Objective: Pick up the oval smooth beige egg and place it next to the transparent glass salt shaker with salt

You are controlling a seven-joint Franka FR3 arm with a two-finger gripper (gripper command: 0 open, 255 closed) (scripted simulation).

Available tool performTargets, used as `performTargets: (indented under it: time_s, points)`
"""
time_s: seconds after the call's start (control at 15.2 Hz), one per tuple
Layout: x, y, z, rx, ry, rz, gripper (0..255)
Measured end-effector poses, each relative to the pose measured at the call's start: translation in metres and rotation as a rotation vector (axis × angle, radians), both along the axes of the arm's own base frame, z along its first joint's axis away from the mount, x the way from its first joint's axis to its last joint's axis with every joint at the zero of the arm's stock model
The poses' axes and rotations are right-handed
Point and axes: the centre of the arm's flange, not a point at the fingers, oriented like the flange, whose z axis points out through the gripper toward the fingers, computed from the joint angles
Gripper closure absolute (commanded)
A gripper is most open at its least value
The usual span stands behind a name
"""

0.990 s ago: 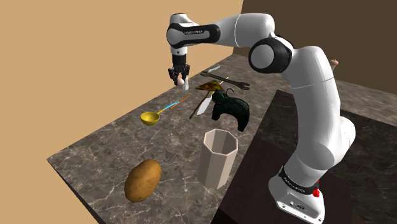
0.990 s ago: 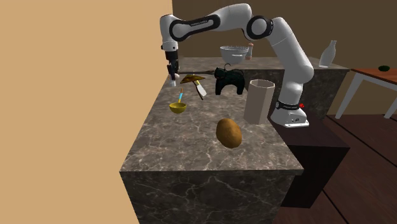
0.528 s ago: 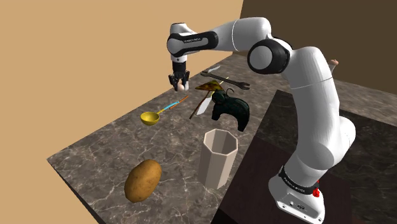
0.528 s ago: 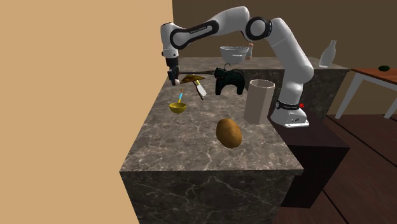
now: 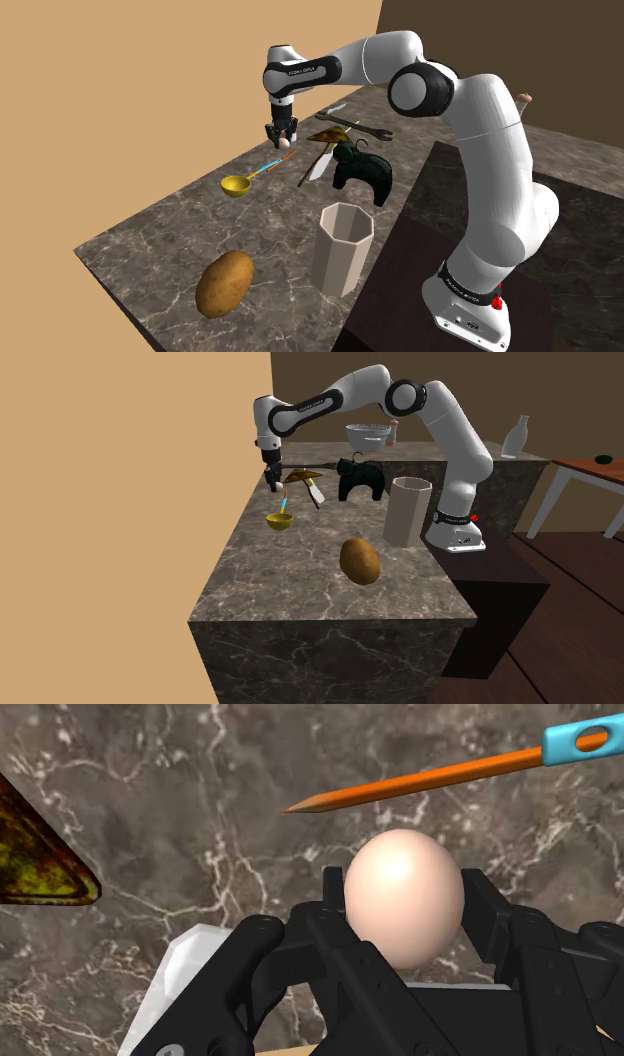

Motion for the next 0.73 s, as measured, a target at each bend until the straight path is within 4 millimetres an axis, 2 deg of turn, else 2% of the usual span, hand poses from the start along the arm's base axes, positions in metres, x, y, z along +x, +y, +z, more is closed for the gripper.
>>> performTargets:
  time_s: [0.13,0.2,0.59,0.73]
  points:
    - [0.0,0.0,0.0,0.0,0.0,0.0,255]
    - [0.0,0.0,0.0,0.0,0.0,0.0,0]
    - [0.0,0.0,0.0,0.0,0.0,0.0,0]
    - [0.003,-0.001,0.017,0.0,-0.001,0.0,0]
